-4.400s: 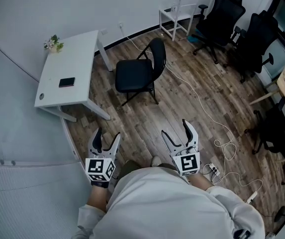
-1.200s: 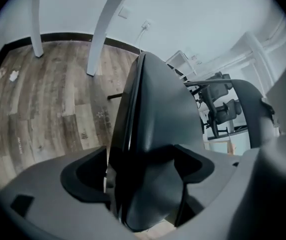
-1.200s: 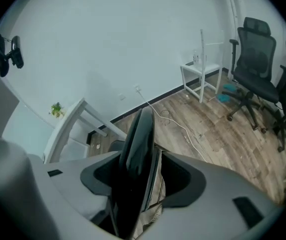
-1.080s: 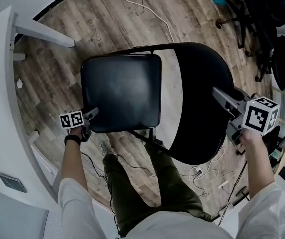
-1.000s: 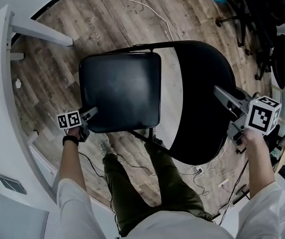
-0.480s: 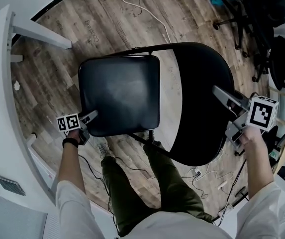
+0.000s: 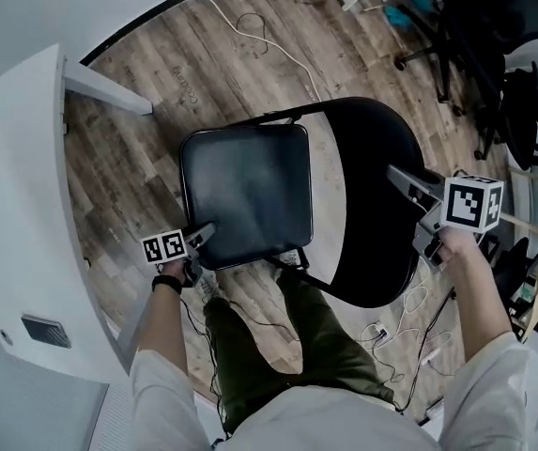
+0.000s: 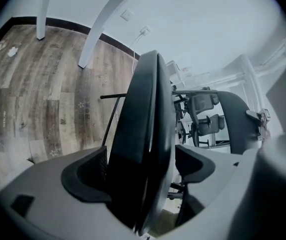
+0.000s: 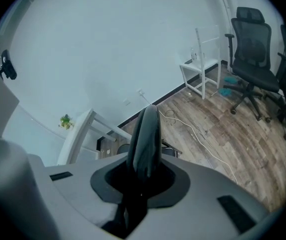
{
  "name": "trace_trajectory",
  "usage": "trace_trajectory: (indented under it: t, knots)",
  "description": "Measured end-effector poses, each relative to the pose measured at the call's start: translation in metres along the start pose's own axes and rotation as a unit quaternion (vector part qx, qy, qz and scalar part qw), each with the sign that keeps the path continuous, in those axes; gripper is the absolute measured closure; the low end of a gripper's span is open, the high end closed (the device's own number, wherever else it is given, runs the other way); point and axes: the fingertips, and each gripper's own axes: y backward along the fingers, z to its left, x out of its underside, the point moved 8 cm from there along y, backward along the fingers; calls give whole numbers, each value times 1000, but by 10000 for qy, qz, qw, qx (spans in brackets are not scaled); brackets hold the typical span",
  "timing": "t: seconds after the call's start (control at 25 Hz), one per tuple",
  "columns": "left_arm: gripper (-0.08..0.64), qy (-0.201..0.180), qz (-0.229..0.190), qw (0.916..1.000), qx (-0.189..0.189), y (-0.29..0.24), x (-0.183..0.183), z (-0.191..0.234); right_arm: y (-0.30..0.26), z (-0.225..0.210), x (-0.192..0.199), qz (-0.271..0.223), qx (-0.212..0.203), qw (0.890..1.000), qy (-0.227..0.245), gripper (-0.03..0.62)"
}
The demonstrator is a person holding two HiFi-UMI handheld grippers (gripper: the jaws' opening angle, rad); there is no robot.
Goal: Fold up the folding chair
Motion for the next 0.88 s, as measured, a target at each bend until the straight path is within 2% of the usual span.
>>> trace_trajectory:
  t: [0.16, 0.44, 0.64, 0.88]
  knots:
    - [130, -58, -32, 10000, -45, 9, 11, -51, 20, 3, -7, -4, -45, 9999, 125, 528]
    - [130, -254, 67, 9997, 9, 13, 27, -141, 54, 5, -19, 70, 120, 9998, 149, 526]
    - [130, -540, 111, 9985, 35, 9, 42, -208, 79, 4, -26, 108, 251, 9994, 200, 525]
    - [129, -757, 248, 9968, 48, 2, 50, -261, 97, -2, -32, 129, 361, 9990, 212, 525]
